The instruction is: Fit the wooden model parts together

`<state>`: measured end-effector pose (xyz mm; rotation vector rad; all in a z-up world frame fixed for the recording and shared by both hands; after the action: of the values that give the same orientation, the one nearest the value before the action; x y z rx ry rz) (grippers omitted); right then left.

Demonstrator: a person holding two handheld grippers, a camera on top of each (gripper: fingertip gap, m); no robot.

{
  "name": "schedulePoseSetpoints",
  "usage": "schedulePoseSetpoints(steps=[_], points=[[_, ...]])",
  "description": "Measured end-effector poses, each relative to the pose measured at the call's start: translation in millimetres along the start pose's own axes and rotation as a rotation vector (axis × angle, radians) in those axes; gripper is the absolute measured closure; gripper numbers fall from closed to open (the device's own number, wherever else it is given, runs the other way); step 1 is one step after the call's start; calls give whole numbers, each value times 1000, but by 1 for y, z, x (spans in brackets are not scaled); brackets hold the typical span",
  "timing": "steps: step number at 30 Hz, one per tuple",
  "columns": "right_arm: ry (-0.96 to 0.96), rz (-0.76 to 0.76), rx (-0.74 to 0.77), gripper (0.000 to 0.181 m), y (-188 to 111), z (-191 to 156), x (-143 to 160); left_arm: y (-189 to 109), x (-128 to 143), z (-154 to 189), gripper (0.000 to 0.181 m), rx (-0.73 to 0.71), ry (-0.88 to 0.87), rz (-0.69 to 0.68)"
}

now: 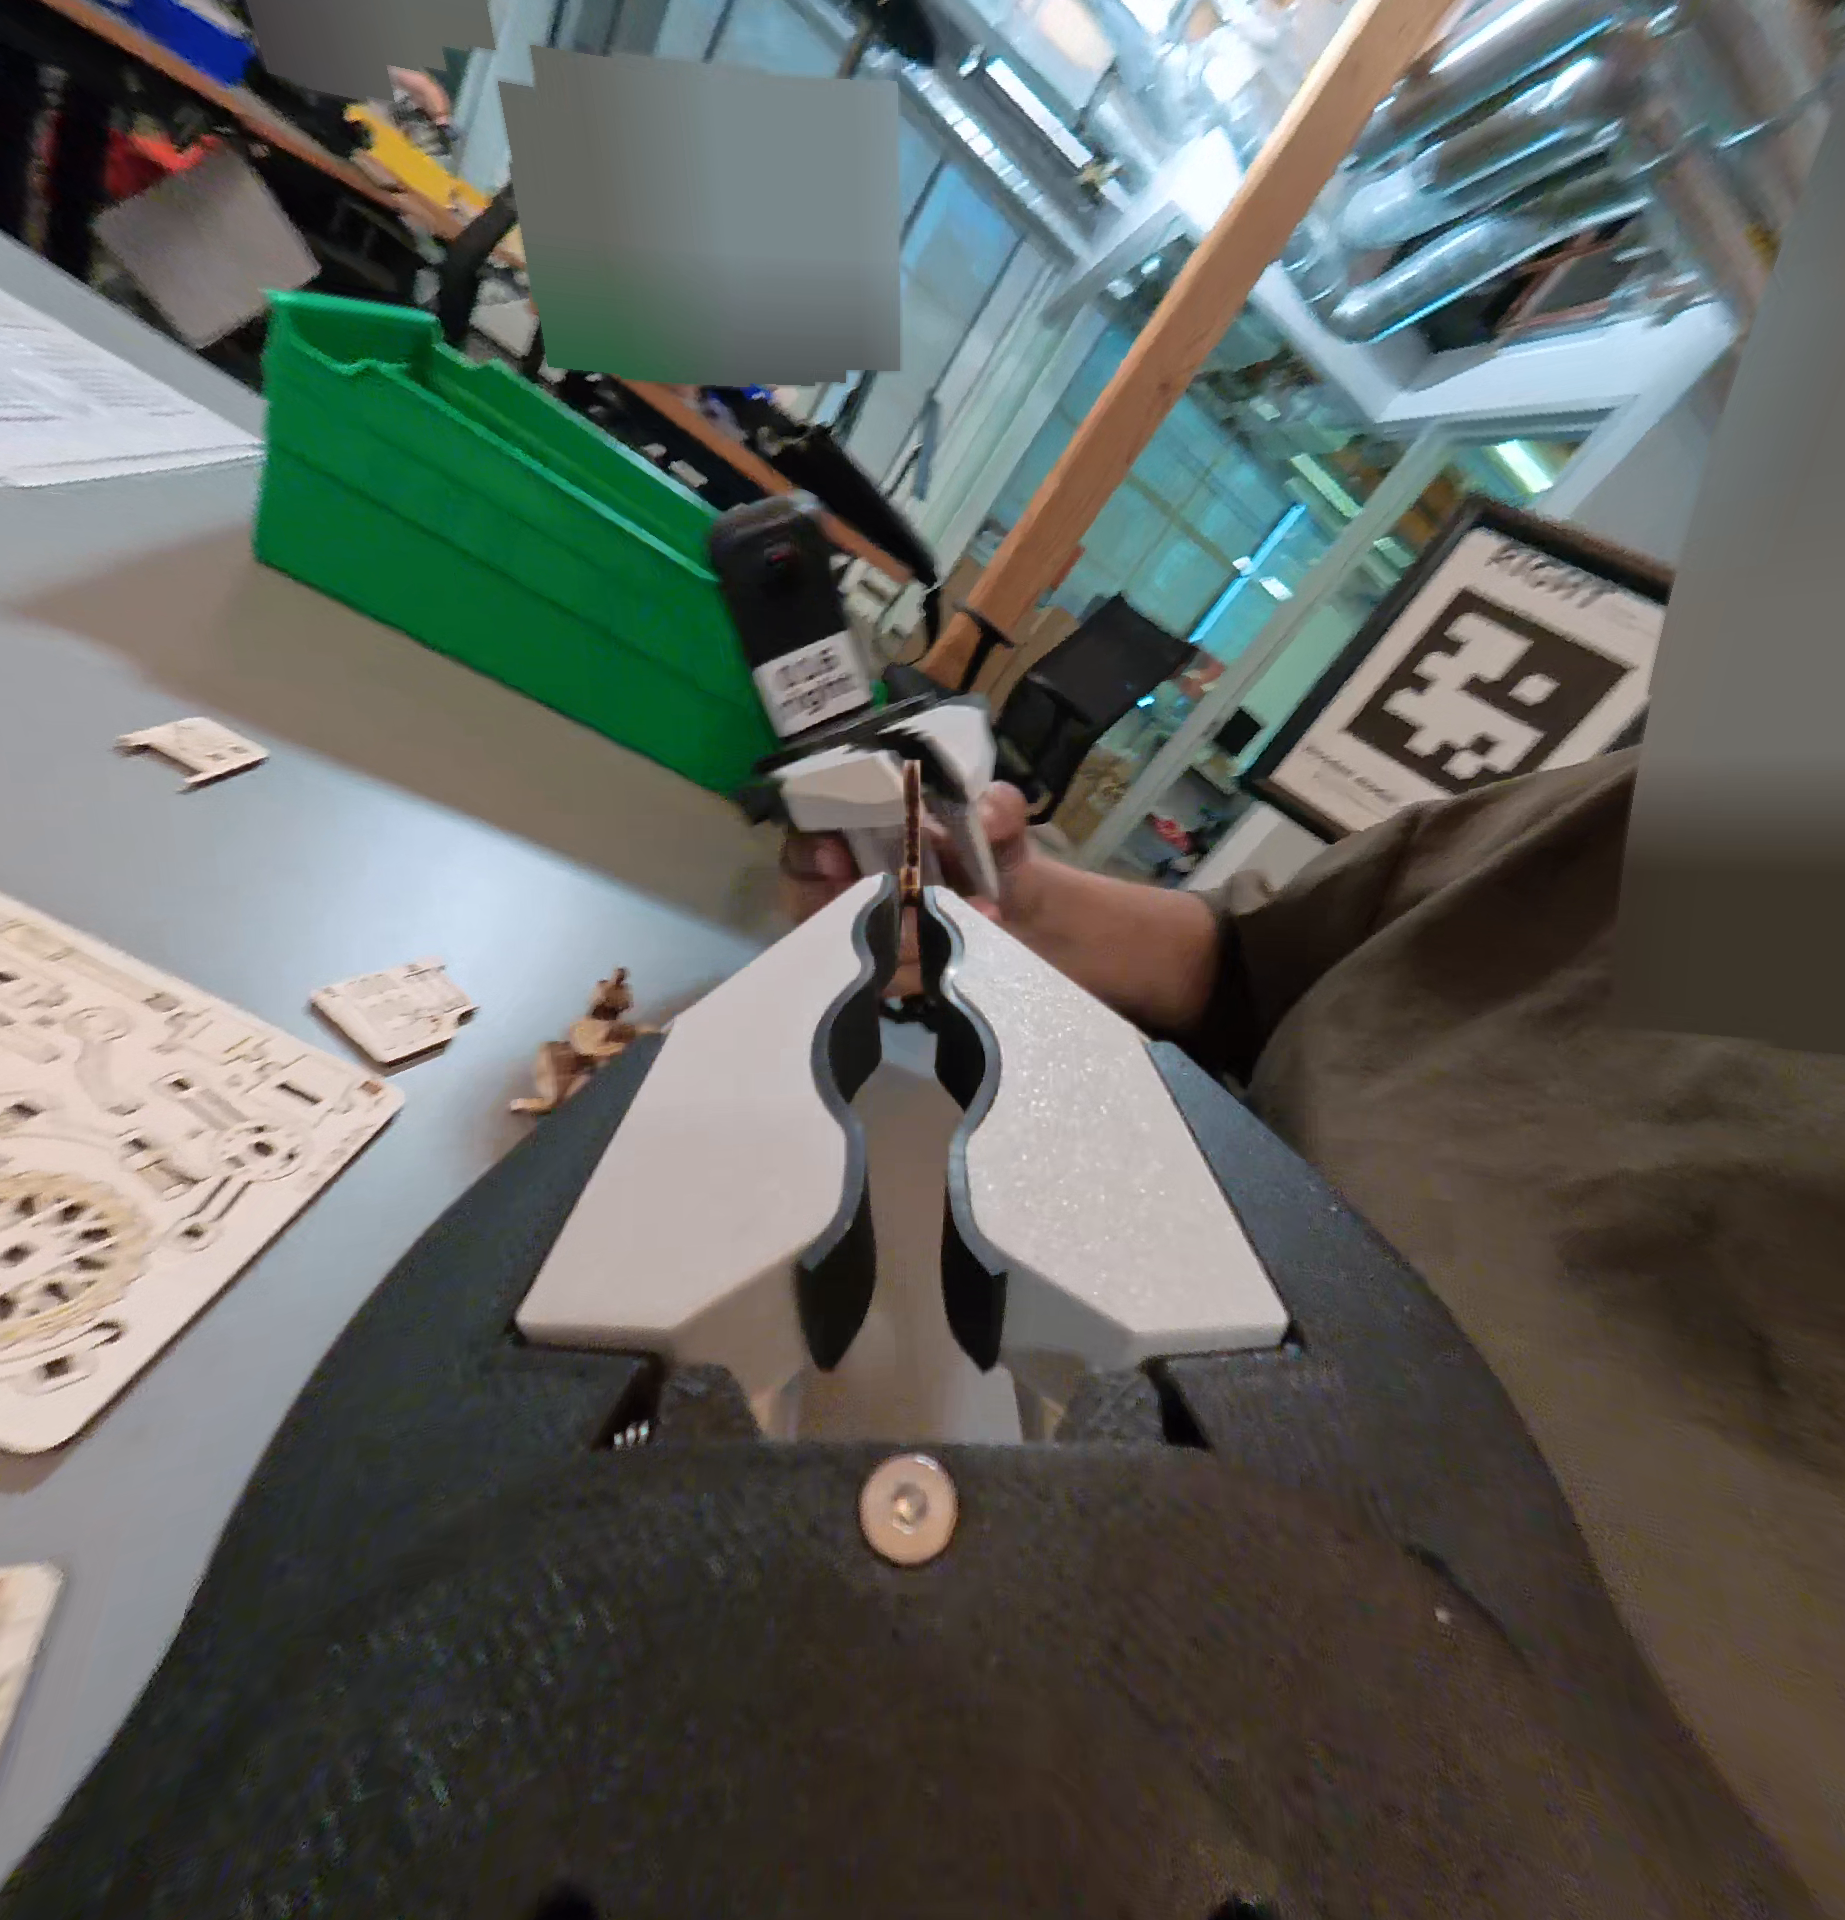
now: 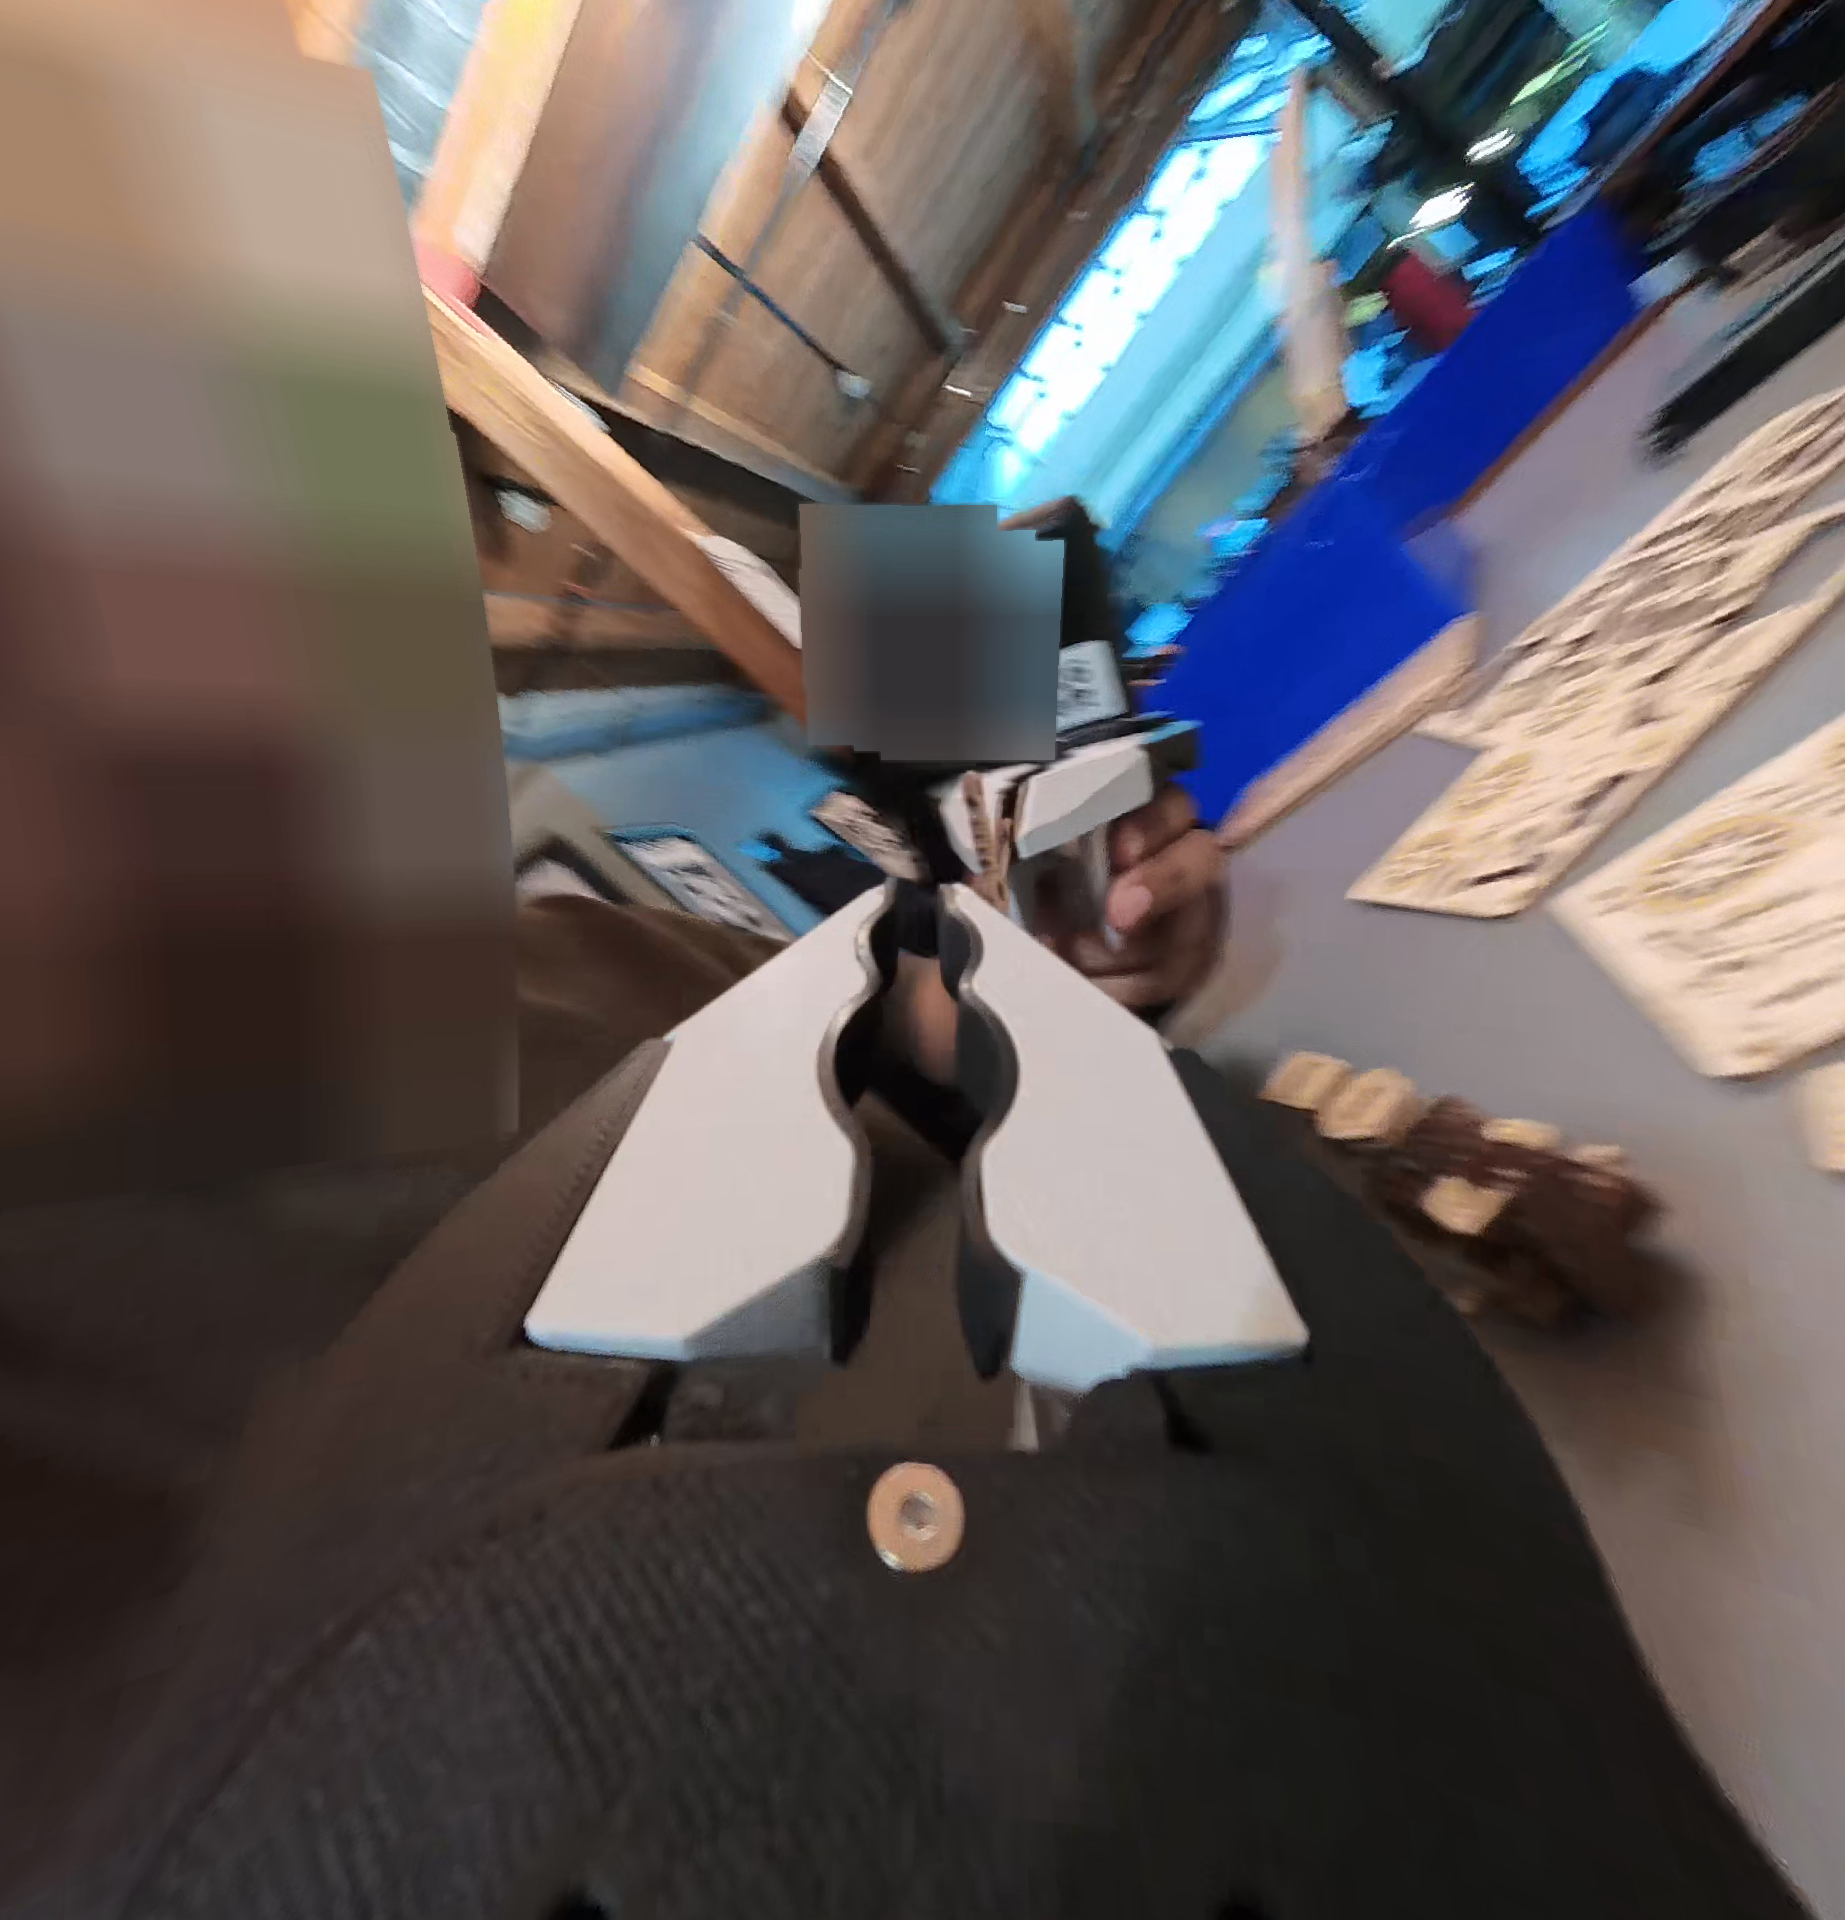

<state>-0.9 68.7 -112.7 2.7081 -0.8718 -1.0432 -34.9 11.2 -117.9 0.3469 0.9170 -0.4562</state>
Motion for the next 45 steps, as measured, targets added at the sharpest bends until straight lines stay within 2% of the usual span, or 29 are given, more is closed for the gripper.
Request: schedulePoseSetpoints(steps=[4,8,12,16,19,23,26,45], points=[[-183,-44,167,180,-6,10,-2,-9,3,-26,181,-237,53,-126],[-229,-48,258,181,-10,19,-4,-24,13,-47,181,-476,156,-319],[-272,-132,341,181,-8,32,6,-36,33,-64,181,-668,273,-541],[-415,-283,457,175,-4,42,23,-28,54,-59,181,-641,256,-653],[-581,-408,544,166,-3,49,34,-30,58,-60,181,-675,295,-712],[-777,-543,628,162,-2,57,46,-30,59,-60,181,-688,320,-736],[-855,-604,666,160,-1,61,52,-28,62,-58,181,-673,304,-746],[-887,-623,688,160,0,63,53,-28,64,-60,181,-651,246,-726]])
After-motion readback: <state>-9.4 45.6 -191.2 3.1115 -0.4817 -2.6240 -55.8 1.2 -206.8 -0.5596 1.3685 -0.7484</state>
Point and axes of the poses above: each gripper's, where its closed fingertips meet, y out along the fingers, x out of its underside, z = x × y across the jaws, the point moved 2 cm from there along -y, back along the fingers, and after that the axes turned 3 degrees about x, right-handed, at the moved point
